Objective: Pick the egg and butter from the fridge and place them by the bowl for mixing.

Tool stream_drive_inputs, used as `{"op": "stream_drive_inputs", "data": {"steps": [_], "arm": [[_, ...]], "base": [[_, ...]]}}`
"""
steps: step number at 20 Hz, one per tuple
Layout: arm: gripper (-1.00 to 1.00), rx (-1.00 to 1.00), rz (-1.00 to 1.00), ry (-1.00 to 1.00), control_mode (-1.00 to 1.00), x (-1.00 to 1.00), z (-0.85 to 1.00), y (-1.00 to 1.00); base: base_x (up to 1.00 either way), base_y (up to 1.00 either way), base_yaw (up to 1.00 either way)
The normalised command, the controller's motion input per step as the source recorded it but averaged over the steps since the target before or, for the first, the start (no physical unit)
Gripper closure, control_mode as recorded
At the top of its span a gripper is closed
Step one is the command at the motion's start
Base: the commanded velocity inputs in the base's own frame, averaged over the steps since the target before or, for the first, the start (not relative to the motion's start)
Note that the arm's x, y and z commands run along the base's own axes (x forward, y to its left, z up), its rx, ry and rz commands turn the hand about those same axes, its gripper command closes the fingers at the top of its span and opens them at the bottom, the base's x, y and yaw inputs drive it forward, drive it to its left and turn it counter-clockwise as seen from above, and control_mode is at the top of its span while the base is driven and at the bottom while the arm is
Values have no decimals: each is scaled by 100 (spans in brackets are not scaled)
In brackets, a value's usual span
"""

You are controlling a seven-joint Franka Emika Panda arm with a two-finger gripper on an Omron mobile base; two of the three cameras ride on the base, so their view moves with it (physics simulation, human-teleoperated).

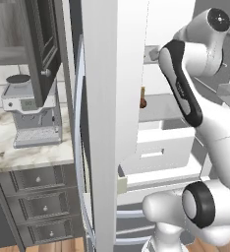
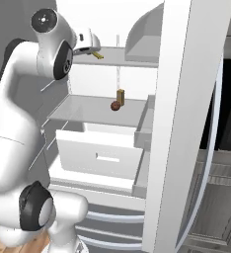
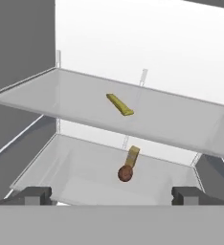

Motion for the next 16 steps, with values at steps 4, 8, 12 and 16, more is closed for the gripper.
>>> {"op": "stream_drive_inputs", "data": {"steps": [4,8,12,16], "arm": [[-100,0,0,1,-100,66,-22,-3],[-100,0,0,0,-100,71,-17,0],[-100,0,0,0,-100,84,-12,0],[-100,0,0,6,-100,91,-6,0]], "base": [[0,0,0],[0,0,0],[0,0,0],[0,0,0]]}}
